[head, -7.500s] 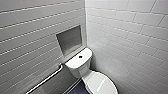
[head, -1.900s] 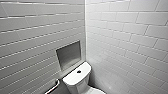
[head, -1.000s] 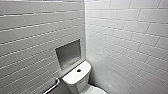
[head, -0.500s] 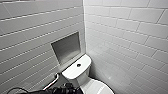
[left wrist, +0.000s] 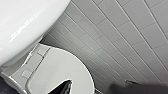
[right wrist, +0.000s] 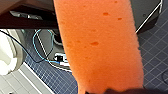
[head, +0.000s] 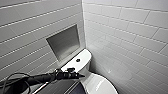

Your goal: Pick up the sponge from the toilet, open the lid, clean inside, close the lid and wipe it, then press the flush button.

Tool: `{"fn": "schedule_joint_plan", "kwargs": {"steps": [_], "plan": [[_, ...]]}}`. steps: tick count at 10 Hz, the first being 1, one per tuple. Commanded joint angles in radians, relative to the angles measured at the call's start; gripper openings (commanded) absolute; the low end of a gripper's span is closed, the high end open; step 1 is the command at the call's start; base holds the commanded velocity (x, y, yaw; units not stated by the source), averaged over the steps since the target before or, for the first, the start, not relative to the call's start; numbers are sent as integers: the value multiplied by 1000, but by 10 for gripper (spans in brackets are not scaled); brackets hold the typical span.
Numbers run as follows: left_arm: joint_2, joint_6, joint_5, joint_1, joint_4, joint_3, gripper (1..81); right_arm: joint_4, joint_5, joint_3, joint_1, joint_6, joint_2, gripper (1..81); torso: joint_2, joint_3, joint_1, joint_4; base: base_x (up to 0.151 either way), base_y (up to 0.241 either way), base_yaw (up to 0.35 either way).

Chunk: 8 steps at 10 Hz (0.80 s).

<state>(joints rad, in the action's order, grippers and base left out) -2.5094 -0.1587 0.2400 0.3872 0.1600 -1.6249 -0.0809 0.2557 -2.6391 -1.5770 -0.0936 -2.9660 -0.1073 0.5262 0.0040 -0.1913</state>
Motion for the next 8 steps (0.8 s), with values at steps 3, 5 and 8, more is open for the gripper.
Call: {"fn": "schedule_joint_plan", "kwargs": {"steps": [3,5,8], "plan": [[-51,-2,39,-254,113,-63,811,-13,-64,13,-13,5,-4,10,0,68,0,0,0,0,0],[-102,-2,56,-299,116,-145,811,-13,-64,13,-15,5,-4,10,1,100,1,0,0,0,0],[-134,-1,114,-372,116,-213,10,-13,-64,13,-13,6,-7,10,2,90,1,0,0,0,0]]}}
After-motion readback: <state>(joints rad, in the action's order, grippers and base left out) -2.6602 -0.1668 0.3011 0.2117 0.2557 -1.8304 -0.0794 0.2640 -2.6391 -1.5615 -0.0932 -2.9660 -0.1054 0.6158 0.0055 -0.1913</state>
